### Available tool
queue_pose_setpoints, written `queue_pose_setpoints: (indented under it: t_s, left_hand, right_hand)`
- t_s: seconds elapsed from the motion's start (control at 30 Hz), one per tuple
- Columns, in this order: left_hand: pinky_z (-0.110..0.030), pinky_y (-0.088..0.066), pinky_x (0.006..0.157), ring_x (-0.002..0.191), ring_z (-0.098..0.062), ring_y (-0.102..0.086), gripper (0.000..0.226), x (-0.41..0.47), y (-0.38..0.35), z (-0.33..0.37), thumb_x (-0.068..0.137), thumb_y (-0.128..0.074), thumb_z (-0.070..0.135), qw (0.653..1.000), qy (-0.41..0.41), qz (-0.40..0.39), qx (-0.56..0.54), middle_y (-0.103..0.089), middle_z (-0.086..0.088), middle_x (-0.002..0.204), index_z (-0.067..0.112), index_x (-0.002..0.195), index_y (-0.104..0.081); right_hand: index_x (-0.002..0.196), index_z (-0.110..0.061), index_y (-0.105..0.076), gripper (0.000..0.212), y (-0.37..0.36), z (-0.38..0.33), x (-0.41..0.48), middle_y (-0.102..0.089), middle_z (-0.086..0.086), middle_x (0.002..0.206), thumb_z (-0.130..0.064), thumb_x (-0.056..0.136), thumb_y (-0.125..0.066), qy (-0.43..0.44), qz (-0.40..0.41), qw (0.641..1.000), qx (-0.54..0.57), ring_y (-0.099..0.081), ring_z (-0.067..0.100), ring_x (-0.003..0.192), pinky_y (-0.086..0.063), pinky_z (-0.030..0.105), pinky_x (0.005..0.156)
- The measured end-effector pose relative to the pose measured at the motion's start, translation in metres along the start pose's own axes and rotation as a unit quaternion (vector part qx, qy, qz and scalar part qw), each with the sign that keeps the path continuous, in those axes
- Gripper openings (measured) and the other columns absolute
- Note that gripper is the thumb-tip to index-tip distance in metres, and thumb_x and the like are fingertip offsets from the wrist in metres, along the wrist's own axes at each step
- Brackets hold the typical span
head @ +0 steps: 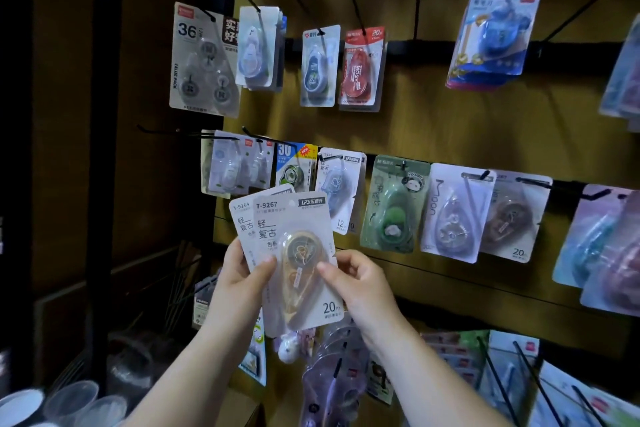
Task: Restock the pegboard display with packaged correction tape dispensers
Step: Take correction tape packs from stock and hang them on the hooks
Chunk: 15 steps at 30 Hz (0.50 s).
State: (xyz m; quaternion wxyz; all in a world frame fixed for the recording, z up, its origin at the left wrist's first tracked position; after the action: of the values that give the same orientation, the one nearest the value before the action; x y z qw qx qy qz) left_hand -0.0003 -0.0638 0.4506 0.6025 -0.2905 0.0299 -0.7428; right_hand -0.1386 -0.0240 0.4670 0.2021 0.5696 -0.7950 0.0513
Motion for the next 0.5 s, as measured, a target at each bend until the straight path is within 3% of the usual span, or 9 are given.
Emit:
queue_pose_setpoints:
  t_s: [0.1,0.23,0.37,0.43,0.5]
  left_hand:
    - [-0.042,-0.049,0.086,0.101,-0.024,-0.061,0.035,-0.001,0.002,0.004,0.086,-0.050,-0.003,1.000,-0.013,0.007,0.007,-0.064,0.000,0.104,0.027,0.104,-0.051]
    - [-0.040,-0.050,0.085,0.100,-0.025,-0.062,0.039,-0.004,0.006,0.010,0.084,-0.053,-0.004,0.999,-0.028,0.015,0.014,-0.065,-0.004,0.108,0.018,0.115,-0.049]
    - [-0.042,-0.050,0.086,0.099,-0.025,-0.063,0.035,-0.006,0.006,0.012,0.084,-0.054,-0.002,0.999,-0.029,0.022,0.018,-0.065,-0.001,0.103,0.019,0.111,-0.051]
    - [-0.049,-0.047,0.091,0.101,-0.030,-0.062,0.029,-0.005,0.008,0.011,0.085,-0.054,0.002,0.999,-0.020,0.030,0.011,-0.065,-0.004,0.105,0.021,0.107,-0.053]
    - [-0.046,-0.046,0.091,0.101,-0.032,-0.060,0.029,-0.005,0.012,0.011,0.087,-0.052,0.007,0.999,-0.015,0.041,0.018,-0.063,-0.007,0.111,0.019,0.113,-0.051]
  right_hand:
    - [0.075,-0.020,-0.056,0.014,0.003,-0.004,-0.004,-0.061,-0.001,0.076,-0.010,0.081,-0.063,0.011,0.002,1.000,0.021,-0.057,0.017,0.079,-0.049,0.035,0.079]
    - [0.064,-0.015,-0.054,0.022,0.010,0.002,-0.003,-0.058,-0.008,0.050,-0.005,0.083,-0.060,-0.035,0.019,0.995,0.093,-0.053,0.006,0.051,-0.045,0.016,0.052]
    - [0.062,-0.015,-0.049,0.027,0.015,-0.007,-0.004,-0.047,0.002,0.060,-0.009,0.087,-0.055,0.006,0.035,0.999,0.011,-0.043,0.014,0.060,-0.037,0.020,0.055]
    - [0.065,-0.015,-0.047,0.025,0.019,-0.018,-0.004,-0.041,0.000,0.057,-0.011,0.090,-0.051,0.040,0.062,0.997,-0.009,-0.036,0.011,0.054,-0.032,0.013,0.047]
    - [0.068,-0.015,-0.043,0.025,0.026,-0.030,-0.003,-0.037,-0.002,0.055,-0.012,0.092,-0.047,0.060,0.099,0.993,-0.011,-0.034,0.003,0.045,-0.026,0.009,0.039]
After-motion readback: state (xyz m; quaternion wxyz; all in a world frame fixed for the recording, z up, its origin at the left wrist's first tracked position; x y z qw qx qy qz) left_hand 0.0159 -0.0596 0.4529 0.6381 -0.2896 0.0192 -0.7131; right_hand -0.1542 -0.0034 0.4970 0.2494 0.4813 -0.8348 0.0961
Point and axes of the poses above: each hand's wrist, its own x-axis towards the middle knuckle, its own y-axis out of the back of the hand, z = x × y, the point moved 6 cm from there along x, towards the middle knuckle
